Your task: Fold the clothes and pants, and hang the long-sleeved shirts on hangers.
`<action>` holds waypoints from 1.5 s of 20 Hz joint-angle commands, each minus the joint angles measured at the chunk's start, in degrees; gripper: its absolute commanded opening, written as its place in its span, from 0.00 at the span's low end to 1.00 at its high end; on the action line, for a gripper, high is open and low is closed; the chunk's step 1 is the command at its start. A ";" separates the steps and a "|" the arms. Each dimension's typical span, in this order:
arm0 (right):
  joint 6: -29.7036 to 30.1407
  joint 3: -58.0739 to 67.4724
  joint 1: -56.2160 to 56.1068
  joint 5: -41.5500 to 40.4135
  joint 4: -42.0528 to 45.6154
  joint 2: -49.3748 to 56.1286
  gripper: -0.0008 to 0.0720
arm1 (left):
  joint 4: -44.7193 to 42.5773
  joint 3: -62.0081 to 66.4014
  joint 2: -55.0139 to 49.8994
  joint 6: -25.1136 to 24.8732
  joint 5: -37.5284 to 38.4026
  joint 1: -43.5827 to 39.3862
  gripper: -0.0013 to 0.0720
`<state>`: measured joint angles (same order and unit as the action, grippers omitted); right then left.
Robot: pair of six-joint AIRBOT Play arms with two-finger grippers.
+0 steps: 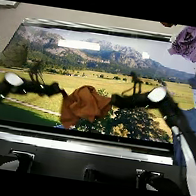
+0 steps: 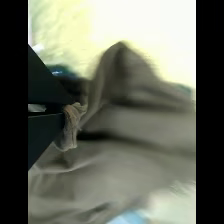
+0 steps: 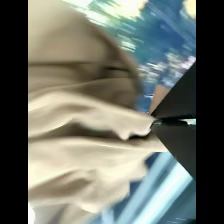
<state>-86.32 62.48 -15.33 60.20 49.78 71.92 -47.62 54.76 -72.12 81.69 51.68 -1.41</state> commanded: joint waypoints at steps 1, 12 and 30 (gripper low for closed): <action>-6.10 17.35 3.26 0.76 11.34 -1.86 0.05 | -16.55 20.22 3.30 6.95 8.26 5.40 0.04; -8.57 56.61 10.19 3.98 27.63 -11.65 0.05 | -51.41 63.43 16.50 20.48 18.51 8.15 0.04; -23.23 55.34 10.12 14.73 31.26 16.11 0.05 | -34.49 51.78 -10.82 19.65 19.50 8.04 0.04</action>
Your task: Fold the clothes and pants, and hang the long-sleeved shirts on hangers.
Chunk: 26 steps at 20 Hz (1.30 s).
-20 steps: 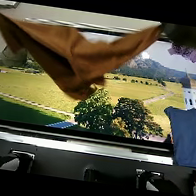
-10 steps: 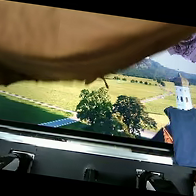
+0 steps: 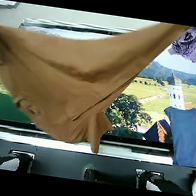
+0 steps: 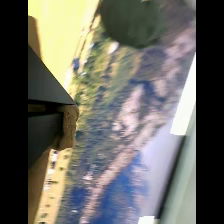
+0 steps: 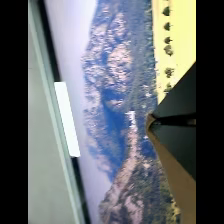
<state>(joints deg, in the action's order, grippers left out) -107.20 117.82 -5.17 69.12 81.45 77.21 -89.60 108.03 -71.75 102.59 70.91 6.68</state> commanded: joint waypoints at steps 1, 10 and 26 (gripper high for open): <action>-2.38 0.00 -0.04 7.61 -0.81 15.19 0.05 | 9.81 -1.49 -15.80 -1.77 0.28 -0.13 0.05; -2.36 0.00 -0.04 10.05 -4.59 34.34 0.05 | 16.35 -1.49 -39.17 -2.08 3.89 -4.98 0.04; -1.84 0.00 -0.04 16.55 -4.28 31.39 0.05 | 15.02 -35.95 -0.48 3.54 10.21 3.63 0.84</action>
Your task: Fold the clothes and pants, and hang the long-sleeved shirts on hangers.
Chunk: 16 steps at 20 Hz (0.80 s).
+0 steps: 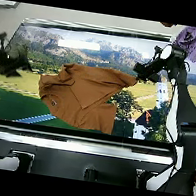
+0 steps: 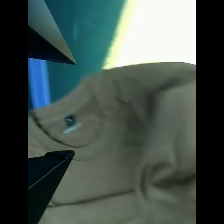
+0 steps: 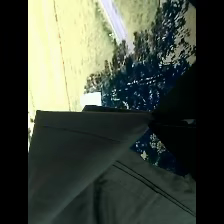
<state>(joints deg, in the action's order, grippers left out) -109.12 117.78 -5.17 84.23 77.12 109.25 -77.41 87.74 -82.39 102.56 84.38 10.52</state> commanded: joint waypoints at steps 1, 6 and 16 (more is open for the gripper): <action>0.57 0.04 -0.04 1.95 0.04 -0.81 0.05 | 6.91 -24.46 14.75 5.11 -6.71 -1.22 0.84; 1.95 0.04 -0.04 4.09 0.09 -1.51 0.05 | 26.64 -55.06 28.11 6.19 -23.39 -11.41 0.84; 1.92 0.04 -0.04 5.44 0.07 -2.54 0.05 | 33.05 -60.48 19.02 13.60 -43.17 -33.31 0.84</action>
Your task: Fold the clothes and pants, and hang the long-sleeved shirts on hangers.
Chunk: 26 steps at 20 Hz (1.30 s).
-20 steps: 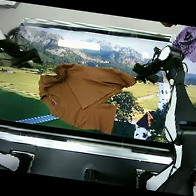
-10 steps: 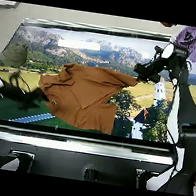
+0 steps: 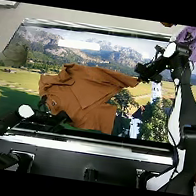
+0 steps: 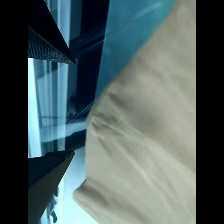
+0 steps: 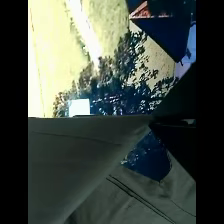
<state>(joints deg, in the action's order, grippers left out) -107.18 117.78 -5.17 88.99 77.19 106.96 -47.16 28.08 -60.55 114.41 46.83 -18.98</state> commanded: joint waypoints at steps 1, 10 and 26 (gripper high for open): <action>-0.02 0.04 -0.04 0.74 0.02 -0.37 0.05 | 3.85 -0.81 -3.80 1.75 -6.60 -4.35 0.83; -0.02 0.04 -0.04 1.29 0.00 -0.66 0.05 | 10.80 -0.63 -9.29 1.53 -13.88 -8.09 0.81; -0.85 0.11 -0.02 -12.15 27.28 -22.47 0.05 | -25.97 61.70 -0.50 -13.38 18.45 17.84 0.04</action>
<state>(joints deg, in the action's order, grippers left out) -107.61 117.82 -5.17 81.97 95.55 91.57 -63.70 69.69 -63.53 105.36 55.33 -8.80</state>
